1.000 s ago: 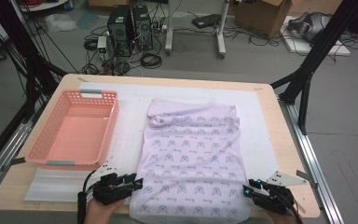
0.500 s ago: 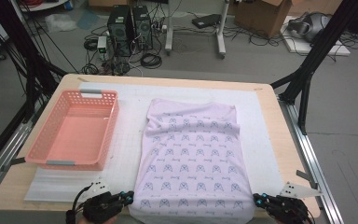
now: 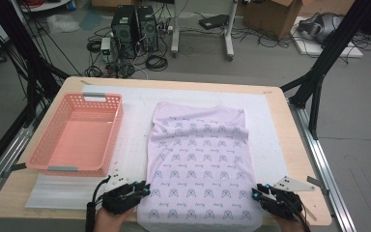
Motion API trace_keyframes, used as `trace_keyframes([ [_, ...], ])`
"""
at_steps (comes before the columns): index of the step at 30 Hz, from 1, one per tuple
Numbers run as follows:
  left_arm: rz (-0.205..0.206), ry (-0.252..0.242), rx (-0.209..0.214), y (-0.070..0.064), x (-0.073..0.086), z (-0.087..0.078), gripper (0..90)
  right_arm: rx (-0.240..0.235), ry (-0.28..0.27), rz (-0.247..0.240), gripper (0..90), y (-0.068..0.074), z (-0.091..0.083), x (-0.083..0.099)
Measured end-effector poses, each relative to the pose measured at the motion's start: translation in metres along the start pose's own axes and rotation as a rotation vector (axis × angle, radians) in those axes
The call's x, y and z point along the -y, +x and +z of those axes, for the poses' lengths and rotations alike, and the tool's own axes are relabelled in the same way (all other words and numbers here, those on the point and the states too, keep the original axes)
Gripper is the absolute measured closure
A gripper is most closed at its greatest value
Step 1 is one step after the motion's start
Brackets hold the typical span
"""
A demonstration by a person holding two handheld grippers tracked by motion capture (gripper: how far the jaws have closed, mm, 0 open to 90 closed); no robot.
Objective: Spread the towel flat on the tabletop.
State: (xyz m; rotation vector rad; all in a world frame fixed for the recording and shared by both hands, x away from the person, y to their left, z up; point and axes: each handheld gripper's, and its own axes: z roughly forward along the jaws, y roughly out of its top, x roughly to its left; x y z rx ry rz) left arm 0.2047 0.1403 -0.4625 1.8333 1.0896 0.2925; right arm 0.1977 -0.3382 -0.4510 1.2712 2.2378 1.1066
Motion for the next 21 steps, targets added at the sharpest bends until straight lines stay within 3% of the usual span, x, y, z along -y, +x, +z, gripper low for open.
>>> trace_keyframes([
  [1, -0.019, 0.01, 0.004, 0.0, 0.0, -0.002, 87.6, -0.029, 0.004, 0.014, 88.1, -0.001, -0.001, 0.001],
  [7, -0.052, 0.041, 0.046, -0.001, 0.012, -0.025, 88.2, -0.082, 0.01, 0.035, 89.1, -0.002, -0.024, 0.013],
  [11, -0.044, 0.03, 0.066, -0.008, 0.02, -0.032, 87.0, -0.11, 0.026, 0.026, 88.9, 0.002, -0.036, 0.023],
  [12, -0.037, 0.019, 0.064, -0.009, 0.018, -0.031, 82.8, -0.111, 0.026, 0.022, 87.4, 0.003, -0.036, 0.024],
  [13, -0.035, 0.011, 0.065, -0.008, 0.016, -0.029, 73.7, -0.11, 0.02, 0.024, 84.8, 0.004, -0.036, 0.023],
  [15, -0.036, -0.016, 0.054, -0.004, 0.012, -0.025, 63.0, -0.087, -0.01, 0.038, 71.5, 0.004, -0.035, 0.018],
  [18, -0.058, -0.025, 0.039, 0.005, 0.003, -0.017, 59.4, -0.05, -0.03, 0.058, 66.3, 0.001, -0.029, 0.01],
  [21, -0.095, -0.023, 0.052, 0.012, -0.003, -0.009, 58.8, -0.024, -0.027, 0.06, 66.5, 0.0, -0.018, 0.004],
])
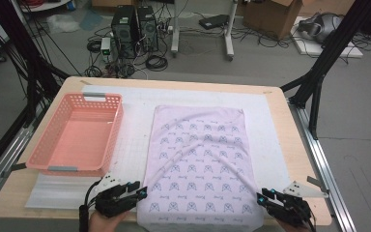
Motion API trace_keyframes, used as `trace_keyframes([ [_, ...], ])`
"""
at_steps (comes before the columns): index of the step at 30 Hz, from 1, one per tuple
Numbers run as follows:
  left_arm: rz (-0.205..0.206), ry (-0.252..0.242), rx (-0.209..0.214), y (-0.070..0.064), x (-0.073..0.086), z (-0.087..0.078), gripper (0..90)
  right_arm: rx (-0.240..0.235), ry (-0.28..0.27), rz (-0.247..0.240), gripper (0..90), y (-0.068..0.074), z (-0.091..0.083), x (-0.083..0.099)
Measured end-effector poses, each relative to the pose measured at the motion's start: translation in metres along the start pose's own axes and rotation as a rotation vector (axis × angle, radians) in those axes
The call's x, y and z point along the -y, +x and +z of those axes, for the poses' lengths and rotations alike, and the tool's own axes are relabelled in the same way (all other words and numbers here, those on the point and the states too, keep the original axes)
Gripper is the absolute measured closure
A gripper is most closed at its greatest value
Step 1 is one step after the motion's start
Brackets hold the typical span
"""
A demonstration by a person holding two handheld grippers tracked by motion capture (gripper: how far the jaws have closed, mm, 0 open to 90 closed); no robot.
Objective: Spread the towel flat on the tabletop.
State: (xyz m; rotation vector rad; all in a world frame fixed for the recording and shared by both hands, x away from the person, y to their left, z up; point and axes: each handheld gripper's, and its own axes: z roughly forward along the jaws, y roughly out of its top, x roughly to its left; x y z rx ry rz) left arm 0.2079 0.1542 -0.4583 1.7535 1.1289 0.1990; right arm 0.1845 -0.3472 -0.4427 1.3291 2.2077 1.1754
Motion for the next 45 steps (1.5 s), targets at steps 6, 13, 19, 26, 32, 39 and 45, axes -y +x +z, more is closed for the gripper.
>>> trace_keyframes([
  [6, 0.064, 0.026, 0.002, -0.009, 0.003, 0.009, 65.4, 0.047, 0.047, -0.04, 73.9, 0.001, 0.016, -0.005],
  [13, 0.075, 0.039, -0.026, -0.008, 0.005, 0.001, 86.0, 0.003, 0.043, -0.017, 88.6, -0.005, 0.007, -0.001],
  [19, 0.058, 0.049, 0.019, -0.011, 0.011, -0.009, 77.8, -0.014, 0.07, -0.013, 88.3, -0.009, -0.007, 0.006],
  [26, 0.004, 0.0, 0.004, 0.0, -0.007, 0.0, 57.2, -0.012, 0.007, 0.014, 69.1, -0.012, -0.011, 0.003],
  [32, 0.028, 0.054, -0.012, -0.004, -0.01, 0.02, 66.7, 0.013, 0.02, 0.033, 68.0, -0.013, -0.004, 0.005],
  [39, 0.029, 0.059, -0.058, -0.002, -0.009, 0.014, 87.0, 0.04, 0.025, 0.005, 71.8, -0.008, 0.01, 0.0],
  [45, 0.029, 0.043, -0.044, 0.001, -0.006, 0.008, 87.2, 0.024, 0.036, -0.014, 88.4, -0.003, 0.012, -0.001],
])
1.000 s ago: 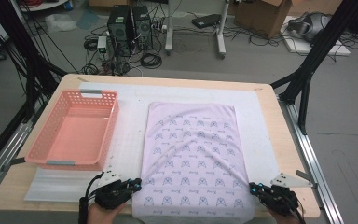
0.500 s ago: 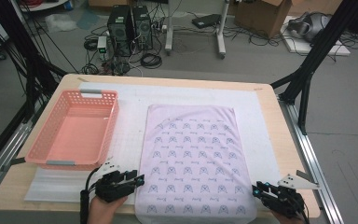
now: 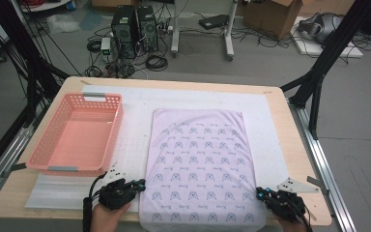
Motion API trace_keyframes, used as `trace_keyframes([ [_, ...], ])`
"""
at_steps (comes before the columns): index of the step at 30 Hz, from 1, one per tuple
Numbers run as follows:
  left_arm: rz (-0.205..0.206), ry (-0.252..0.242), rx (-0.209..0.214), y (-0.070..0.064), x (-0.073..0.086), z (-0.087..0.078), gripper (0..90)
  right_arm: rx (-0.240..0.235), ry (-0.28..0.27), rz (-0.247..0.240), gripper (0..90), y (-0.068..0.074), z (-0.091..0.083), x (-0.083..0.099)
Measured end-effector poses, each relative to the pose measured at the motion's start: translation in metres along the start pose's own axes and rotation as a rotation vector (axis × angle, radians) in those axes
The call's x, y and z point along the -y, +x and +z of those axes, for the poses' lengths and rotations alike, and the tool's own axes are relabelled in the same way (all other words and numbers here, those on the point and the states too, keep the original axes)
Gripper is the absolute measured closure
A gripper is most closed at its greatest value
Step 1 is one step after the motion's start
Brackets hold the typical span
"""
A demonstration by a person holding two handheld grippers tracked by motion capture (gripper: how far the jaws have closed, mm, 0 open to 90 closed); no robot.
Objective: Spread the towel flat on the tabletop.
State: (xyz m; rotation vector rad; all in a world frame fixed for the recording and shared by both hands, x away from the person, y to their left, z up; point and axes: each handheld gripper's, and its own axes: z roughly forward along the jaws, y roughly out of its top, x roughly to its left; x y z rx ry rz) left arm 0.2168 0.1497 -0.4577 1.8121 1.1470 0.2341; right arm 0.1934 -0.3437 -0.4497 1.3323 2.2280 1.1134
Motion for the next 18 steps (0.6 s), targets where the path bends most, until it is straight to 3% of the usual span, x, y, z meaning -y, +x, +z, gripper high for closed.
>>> trace_keyframes([
  [2, -0.002, -0.001, -0.004, 0.001, 0.0, 0.0, 83.4, 0.0, 0.007, 0.009, 89.1, -0.001, -0.003, 0.001],
  [3, -0.01, -0.002, 0.01, 0.002, 0.0, -0.001, 76.6, 0.001, 0.012, 0.015, 89.2, -0.002, -0.005, 0.002],
  [6, -0.008, -0.041, 0.041, 0.004, -0.003, -0.001, 63.6, 0.01, 0.018, 0.022, 89.1, -0.006, -0.013, 0.007],
  [8, 0.007, -0.083, 0.067, 0.004, -0.008, 0.0, 59.5, -0.012, 0.02, 0.02, 86.3, -0.008, -0.015, 0.008],
  [10, 0.018, -0.09, 0.067, 0.003, -0.012, 0.003, 58.5, -0.006, 0.006, 0.02, 67.8, -0.01, -0.014, 0.007],
  [16, 0.018, -0.077, 0.061, 0.006, -0.023, 0.014, 58.3, 0.035, -0.066, 0.063, 64.9, -0.021, -0.015, -0.003],
  [18, 0.021, -0.085, 0.081, 0.01, -0.026, 0.017, 58.4, 0.035, -0.07, 0.059, 65.1, -0.024, -0.012, -0.007],
])
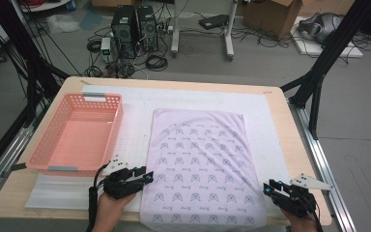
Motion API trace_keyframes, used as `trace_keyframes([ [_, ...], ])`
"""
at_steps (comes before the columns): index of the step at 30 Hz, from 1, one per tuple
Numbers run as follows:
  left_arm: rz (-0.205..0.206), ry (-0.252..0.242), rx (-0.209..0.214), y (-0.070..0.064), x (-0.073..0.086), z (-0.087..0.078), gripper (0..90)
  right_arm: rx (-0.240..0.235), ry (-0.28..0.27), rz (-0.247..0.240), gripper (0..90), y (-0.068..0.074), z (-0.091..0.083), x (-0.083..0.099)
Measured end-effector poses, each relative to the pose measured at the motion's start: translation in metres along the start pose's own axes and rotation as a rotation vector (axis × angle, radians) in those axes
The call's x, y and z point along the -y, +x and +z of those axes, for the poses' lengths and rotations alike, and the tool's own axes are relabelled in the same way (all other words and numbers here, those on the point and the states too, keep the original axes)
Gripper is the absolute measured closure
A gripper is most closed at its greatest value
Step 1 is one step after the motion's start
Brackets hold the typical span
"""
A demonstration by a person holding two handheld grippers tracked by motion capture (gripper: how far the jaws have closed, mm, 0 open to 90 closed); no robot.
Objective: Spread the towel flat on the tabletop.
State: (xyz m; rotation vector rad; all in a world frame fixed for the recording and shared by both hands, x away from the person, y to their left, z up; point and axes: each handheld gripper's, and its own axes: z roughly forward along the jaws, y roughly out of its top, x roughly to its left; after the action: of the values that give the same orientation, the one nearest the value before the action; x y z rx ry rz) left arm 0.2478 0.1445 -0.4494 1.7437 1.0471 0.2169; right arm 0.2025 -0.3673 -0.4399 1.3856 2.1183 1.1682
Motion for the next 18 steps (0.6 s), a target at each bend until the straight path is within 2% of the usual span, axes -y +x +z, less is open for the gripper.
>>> trace_keyframes([
  [4, 0.019, -0.054, 0.053, 0.007, -0.005, 0.003, 55.1, -0.003, -0.009, -0.018, 70.7, -0.004, 0.011, -0.008],
  [6, 0.047, -0.095, 0.067, 0.008, -0.008, 0.004, 53.2, -0.01, -0.017, -0.034, 74.2, -0.003, 0.019, -0.013],
  [8, 0.102, -0.127, 0.062, 0.009, -0.012, 0.005, 50.7, -0.014, -0.019, -0.057, 75.5, -0.001, 0.029, -0.019],
  [9, 0.114, -0.136, 0.068, 0.009, -0.014, 0.006, 49.7, -0.017, -0.019, -0.066, 76.7, 0.0, 0.034, -0.022],
  [13, 0.126, -0.135, 0.07, 0.011, -0.022, 0.012, 45.4, -0.028, 0.024, -0.093, 78.8, 0.002, 0.054, -0.031],
  [15, 0.124, -0.127, 0.058, 0.014, -0.027, 0.015, 42.2, -0.009, 0.051, -0.11, 83.1, 0.0, 0.06, -0.032],
  [16, 0.132, -0.127, 0.049, 0.015, -0.028, 0.016, 41.6, 0.021, 0.058, -0.118, 85.1, -0.001, 0.06, -0.033],
  [18, 0.152, -0.114, 0.042, 0.016, -0.03, 0.018, 38.4, 0.05, 0.058, -0.111, 85.6, -0.004, 0.057, -0.033],
])
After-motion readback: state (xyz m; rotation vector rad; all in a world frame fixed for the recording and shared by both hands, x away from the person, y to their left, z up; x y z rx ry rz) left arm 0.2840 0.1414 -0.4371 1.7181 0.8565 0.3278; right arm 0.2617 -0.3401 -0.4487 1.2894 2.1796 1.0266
